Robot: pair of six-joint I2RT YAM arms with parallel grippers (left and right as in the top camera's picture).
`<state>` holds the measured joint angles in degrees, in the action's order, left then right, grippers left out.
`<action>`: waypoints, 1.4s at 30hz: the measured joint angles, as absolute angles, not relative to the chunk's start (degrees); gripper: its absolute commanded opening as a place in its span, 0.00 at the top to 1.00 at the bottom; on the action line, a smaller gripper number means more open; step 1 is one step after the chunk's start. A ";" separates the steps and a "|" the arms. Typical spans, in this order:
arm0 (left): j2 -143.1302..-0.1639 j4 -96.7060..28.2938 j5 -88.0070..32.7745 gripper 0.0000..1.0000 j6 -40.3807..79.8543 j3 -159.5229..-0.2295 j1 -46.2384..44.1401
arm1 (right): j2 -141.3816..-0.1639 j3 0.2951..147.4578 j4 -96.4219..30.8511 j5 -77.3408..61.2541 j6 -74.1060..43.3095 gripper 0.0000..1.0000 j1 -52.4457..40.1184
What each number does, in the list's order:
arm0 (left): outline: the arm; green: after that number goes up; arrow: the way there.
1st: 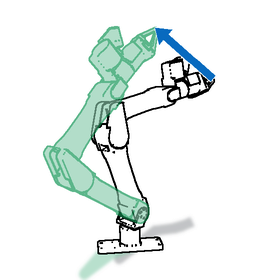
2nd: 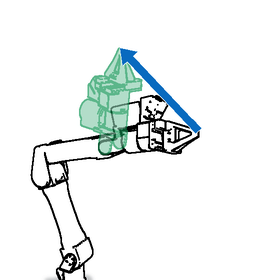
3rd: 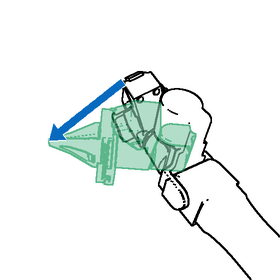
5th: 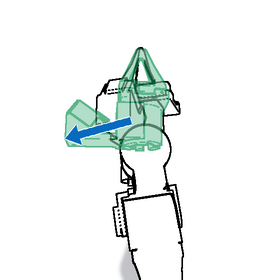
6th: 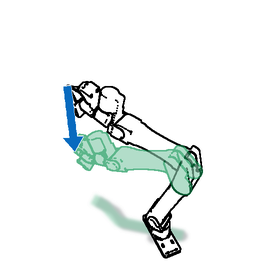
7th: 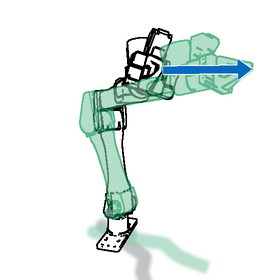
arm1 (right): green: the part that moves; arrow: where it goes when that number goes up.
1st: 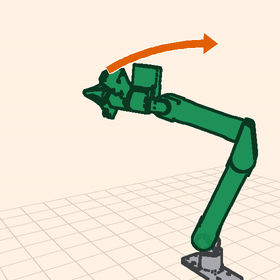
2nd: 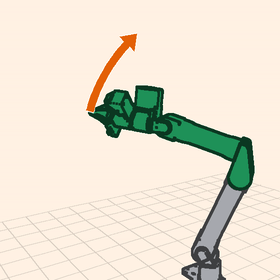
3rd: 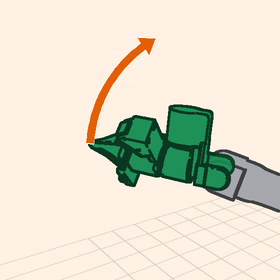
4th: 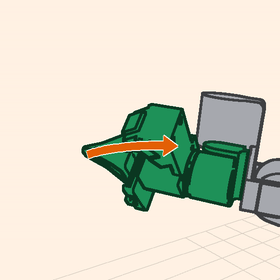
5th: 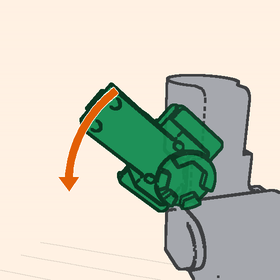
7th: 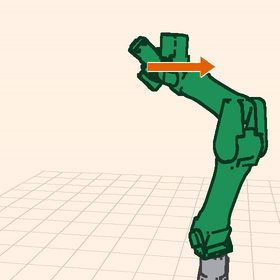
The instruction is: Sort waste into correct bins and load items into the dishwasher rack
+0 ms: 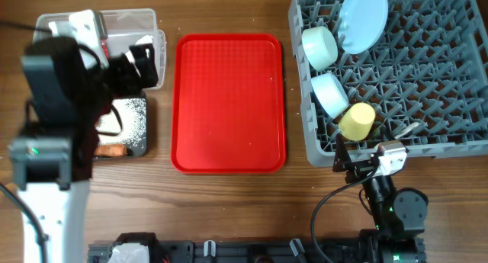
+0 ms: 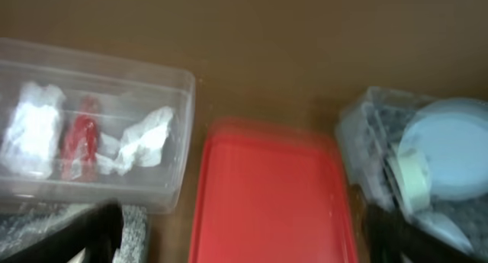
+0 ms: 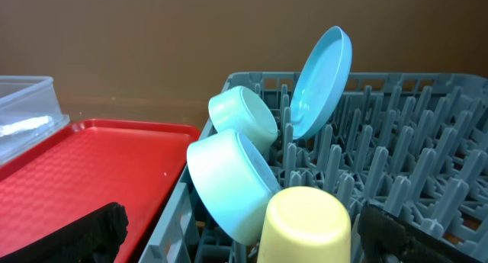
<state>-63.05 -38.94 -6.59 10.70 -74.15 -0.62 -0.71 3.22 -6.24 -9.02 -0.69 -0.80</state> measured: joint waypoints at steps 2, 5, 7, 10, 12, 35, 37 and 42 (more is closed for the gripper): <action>-51.64 -18.26 -7.27 0.00 10.68 -51.53 -0.62 | -0.71 3.22 -6.20 -9.04 -0.84 0.00 -0.80; -33.52 -3.38 -7.25 0.00 10.83 -28.73 -0.64 | -0.67 3.22 -6.33 -9.02 -0.86 0.00 -0.80; -22.48 2.94 -6.11 0.00 10.81 -16.91 -0.64 | -0.69 3.22 -6.28 -9.02 -0.86 0.00 -0.80; -12.19 3.70 -5.02 0.00 10.83 -7.84 -0.64 | -0.69 3.22 -6.33 -9.02 -0.86 0.00 -0.80; -6.24 3.92 -4.25 0.00 10.83 -4.14 -0.64 | -0.73 3.22 -6.35 -9.04 -0.86 0.00 -0.80; -0.75 -3.92 -2.61 0.00 10.83 -0.58 -0.64 | -0.73 3.22 -6.35 -9.02 -0.86 0.00 -0.80; -0.73 -3.92 -2.61 0.00 10.83 -0.58 -0.64 | -0.73 3.22 -6.35 -9.04 -0.86 0.00 -0.80; -0.73 -3.92 -2.61 0.00 10.83 -0.58 -0.64 | -0.73 3.22 -6.35 -9.04 -0.86 0.00 -0.80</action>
<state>-0.73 -3.92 -2.61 10.83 -0.58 -0.64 -0.73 3.22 -6.35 -9.04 -0.86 -0.80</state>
